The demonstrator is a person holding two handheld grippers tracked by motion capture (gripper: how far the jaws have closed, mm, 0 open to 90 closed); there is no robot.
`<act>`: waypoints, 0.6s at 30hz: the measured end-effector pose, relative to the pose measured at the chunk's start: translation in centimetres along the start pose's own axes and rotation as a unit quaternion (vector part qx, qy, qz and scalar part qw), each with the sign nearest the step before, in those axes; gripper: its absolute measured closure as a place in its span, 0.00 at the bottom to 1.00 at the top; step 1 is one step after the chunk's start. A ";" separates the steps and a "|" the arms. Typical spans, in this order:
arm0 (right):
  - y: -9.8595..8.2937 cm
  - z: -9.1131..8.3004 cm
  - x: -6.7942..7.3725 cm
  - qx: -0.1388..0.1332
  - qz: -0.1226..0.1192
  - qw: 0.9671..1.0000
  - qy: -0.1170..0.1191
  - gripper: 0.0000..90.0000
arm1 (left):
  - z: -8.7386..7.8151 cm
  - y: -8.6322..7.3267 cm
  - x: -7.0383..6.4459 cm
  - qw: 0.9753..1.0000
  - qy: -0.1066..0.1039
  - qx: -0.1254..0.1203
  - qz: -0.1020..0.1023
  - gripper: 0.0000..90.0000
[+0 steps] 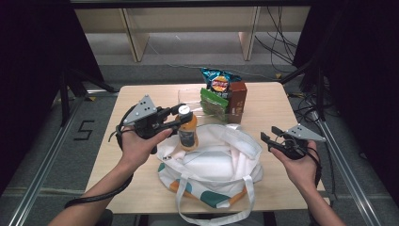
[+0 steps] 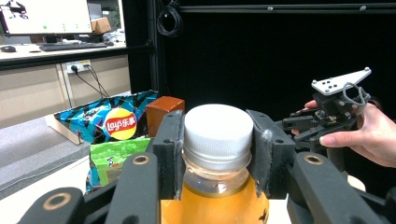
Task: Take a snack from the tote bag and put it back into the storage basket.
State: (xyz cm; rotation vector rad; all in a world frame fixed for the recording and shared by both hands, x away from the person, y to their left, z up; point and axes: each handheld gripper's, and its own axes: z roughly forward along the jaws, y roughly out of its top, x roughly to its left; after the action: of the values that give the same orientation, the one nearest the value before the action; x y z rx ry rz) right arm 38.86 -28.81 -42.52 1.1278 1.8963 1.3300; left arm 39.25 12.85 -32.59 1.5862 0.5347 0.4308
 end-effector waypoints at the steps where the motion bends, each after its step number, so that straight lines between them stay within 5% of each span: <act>1: 0.0 -0.1 0.3 0.005 0.018 1.000 0.001 0.53 | 0.0 0.0 0.0 1.000 0.000 -0.001 0.000 0.65; 18: 0.0 -0.2 0.3 0.011 0.020 1.000 0.000 0.53 | 0.0 0.9 0.3 1.000 0.007 -0.011 0.002 0.65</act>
State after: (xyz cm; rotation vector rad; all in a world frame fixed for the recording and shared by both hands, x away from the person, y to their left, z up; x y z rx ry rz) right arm 38.57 -28.62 -42.45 1.1836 1.9020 1.3322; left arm 39.62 12.96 -31.73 1.5655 0.5356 0.4493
